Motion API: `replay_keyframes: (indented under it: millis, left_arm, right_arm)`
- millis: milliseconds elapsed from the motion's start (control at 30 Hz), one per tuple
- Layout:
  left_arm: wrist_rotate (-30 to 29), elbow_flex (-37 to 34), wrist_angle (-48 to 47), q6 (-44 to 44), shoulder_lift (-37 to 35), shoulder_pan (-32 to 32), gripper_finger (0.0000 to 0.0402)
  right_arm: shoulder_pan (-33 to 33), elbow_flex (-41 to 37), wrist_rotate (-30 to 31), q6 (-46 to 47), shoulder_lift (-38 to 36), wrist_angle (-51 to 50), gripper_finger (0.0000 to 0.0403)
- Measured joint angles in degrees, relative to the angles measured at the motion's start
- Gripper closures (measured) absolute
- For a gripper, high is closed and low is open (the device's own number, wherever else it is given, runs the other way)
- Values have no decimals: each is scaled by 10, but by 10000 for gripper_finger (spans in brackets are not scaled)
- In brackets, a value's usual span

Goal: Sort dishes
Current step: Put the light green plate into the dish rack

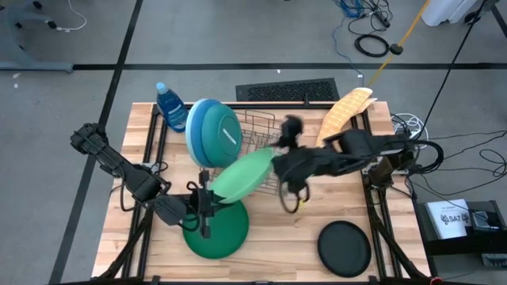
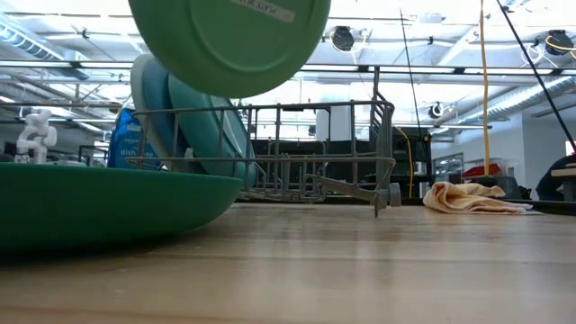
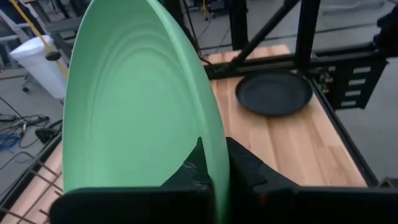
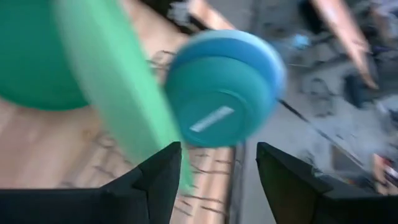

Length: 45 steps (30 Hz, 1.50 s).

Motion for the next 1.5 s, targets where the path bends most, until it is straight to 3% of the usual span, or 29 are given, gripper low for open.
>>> replay_keyframes:
  millis: [300, 600, 833, 1100, 1500]
  left_arm:
    - [-27, 0, 102, 2, 0, 45, 389]
    - [-27, 0, 147, -101, 0, 141, 386]
    - [46, 0, 140, -182, 0, 233, 385]
    - [132, 0, 105, -239, 2, 327, 384]
    - [187, 0, 59, -299, 2, 393, 384]
  right_arm:
    - [30, 1, 143, 72, -82, -32, 215]
    - [67, 1, 166, 181, -101, -97, 229]
    - [115, 0, 219, 207, -84, -114, 243]
    - [156, -2, 229, 263, -85, -141, 256]
    - [227, -138, 323, 350, -84, -135, 257]
